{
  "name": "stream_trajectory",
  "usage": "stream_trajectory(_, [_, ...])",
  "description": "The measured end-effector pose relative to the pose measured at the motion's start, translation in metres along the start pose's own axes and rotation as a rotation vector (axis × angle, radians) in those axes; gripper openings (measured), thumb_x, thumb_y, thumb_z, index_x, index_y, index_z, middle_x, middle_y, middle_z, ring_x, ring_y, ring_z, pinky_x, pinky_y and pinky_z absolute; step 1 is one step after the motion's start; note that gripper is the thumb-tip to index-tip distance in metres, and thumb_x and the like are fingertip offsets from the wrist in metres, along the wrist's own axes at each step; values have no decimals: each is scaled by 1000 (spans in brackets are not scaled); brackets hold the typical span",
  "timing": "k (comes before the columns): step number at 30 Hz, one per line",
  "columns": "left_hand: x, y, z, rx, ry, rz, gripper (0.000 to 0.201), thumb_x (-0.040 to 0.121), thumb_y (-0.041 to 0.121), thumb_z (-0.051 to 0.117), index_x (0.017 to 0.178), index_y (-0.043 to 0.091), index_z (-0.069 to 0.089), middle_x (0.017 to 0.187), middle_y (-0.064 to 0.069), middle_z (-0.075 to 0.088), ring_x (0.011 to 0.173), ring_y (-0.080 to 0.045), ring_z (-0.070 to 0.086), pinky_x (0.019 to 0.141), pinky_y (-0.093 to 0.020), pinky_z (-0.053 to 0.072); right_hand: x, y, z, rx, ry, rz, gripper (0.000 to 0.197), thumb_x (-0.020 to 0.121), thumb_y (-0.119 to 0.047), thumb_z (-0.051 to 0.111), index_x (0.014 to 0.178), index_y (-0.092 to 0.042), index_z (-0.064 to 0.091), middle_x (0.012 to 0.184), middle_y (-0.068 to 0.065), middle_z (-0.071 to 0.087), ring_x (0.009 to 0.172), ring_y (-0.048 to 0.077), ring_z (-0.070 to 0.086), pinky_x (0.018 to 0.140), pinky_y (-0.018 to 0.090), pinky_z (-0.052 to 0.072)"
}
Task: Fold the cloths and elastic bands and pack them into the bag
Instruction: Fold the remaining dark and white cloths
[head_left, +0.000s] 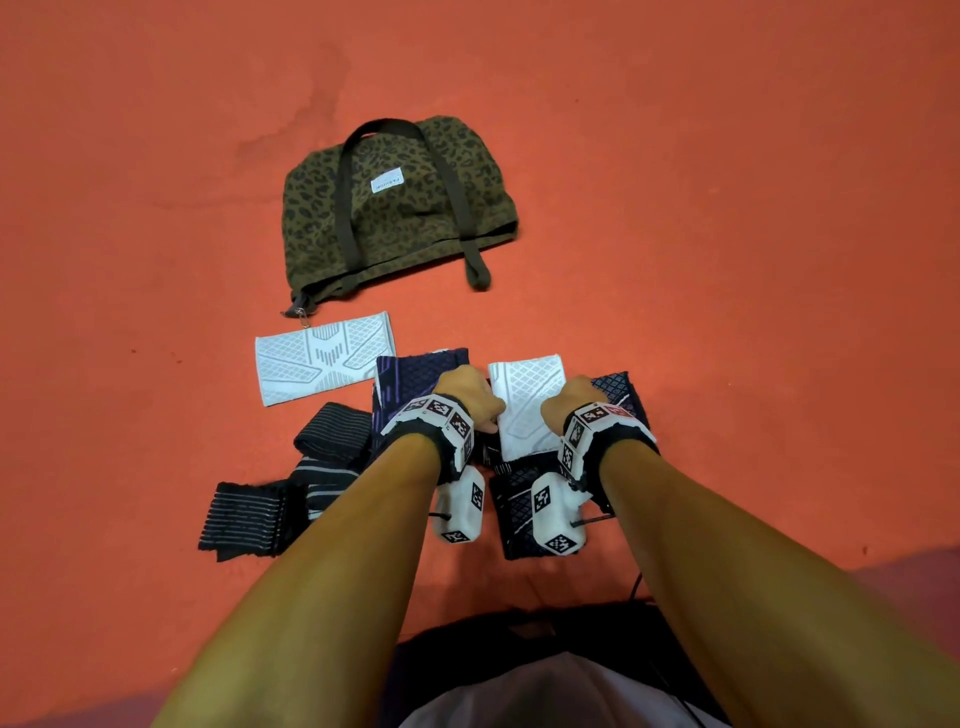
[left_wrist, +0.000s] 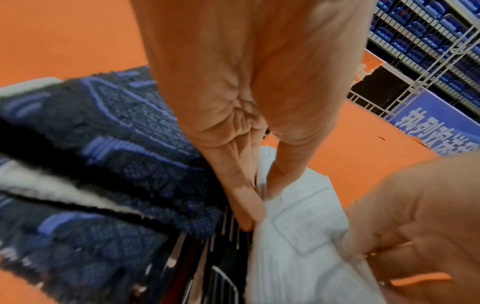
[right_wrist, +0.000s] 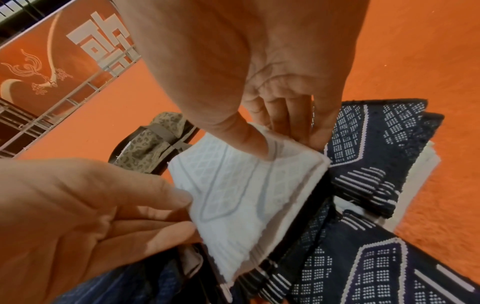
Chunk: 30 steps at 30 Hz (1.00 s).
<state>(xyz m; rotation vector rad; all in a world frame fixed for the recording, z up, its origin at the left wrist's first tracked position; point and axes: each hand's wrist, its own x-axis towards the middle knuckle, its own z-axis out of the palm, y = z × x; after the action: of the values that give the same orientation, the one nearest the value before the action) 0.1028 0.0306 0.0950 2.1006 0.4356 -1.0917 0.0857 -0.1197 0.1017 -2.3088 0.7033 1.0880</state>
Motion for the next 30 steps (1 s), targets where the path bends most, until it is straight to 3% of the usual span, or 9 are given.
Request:
stream_trajectory(3, [-4,2,-7,47,49,14,8,84,11,61,86,6,67,72,-9,75,58,-13,72,66,-32,62,-3,-9,-3,-9,56,11,52,90,-13,50,139,-3,36,134,19,48,116,37,54,83,36,48])
stream_trajectory(4, [-4,2,-10,62,61,35,6,83,12,60,83,8,65,71,-9,74,56,-12,71,61,-30,61,-2,-12,-4,-11,73,-13,49,89,-12,50,136,-3,39,132,19,48,116,37,54,82,36,48])
stream_trajectory(7, [-5,-2,-18,-10,61,94,5,83,10,59,85,8,62,82,-17,75,71,-25,74,72,-42,63,-4,-28,-4,-13,121,-160,33,87,-9,49,120,-5,54,117,16,58,102,33,59,72,31,46])
stream_trajectory(11, [-8,-14,-40,-53,123,157,6,87,12,59,82,15,60,84,-13,75,67,-16,65,79,-35,58,-12,-58,7,-35,145,-315,27,86,-9,51,112,-6,58,110,13,63,91,30,58,70,30,46])
stream_trajectory(16, [-9,-42,-76,-138,233,151,11,86,9,58,79,17,62,82,-9,75,65,-13,64,75,-27,54,-20,-103,28,-110,157,-439,27,84,-8,51,110,-7,59,111,13,62,96,32,59,71,31,46])
stream_trajectory(23, [-10,-86,-128,-217,320,113,8,84,8,58,83,14,63,81,-7,72,71,-19,68,67,-28,54,-31,-167,54,-188,163,-540,34,84,-7,52,117,-6,59,118,14,60,105,33,59,85,37,53])
stream_trajectory(30, [7,-125,-173,-213,331,69,14,82,11,58,75,22,60,89,-5,71,91,-27,69,86,-42,57,-27,-222,91,-197,103,-530,39,83,-8,53,122,-8,56,126,13,57,114,33,56,87,33,50])
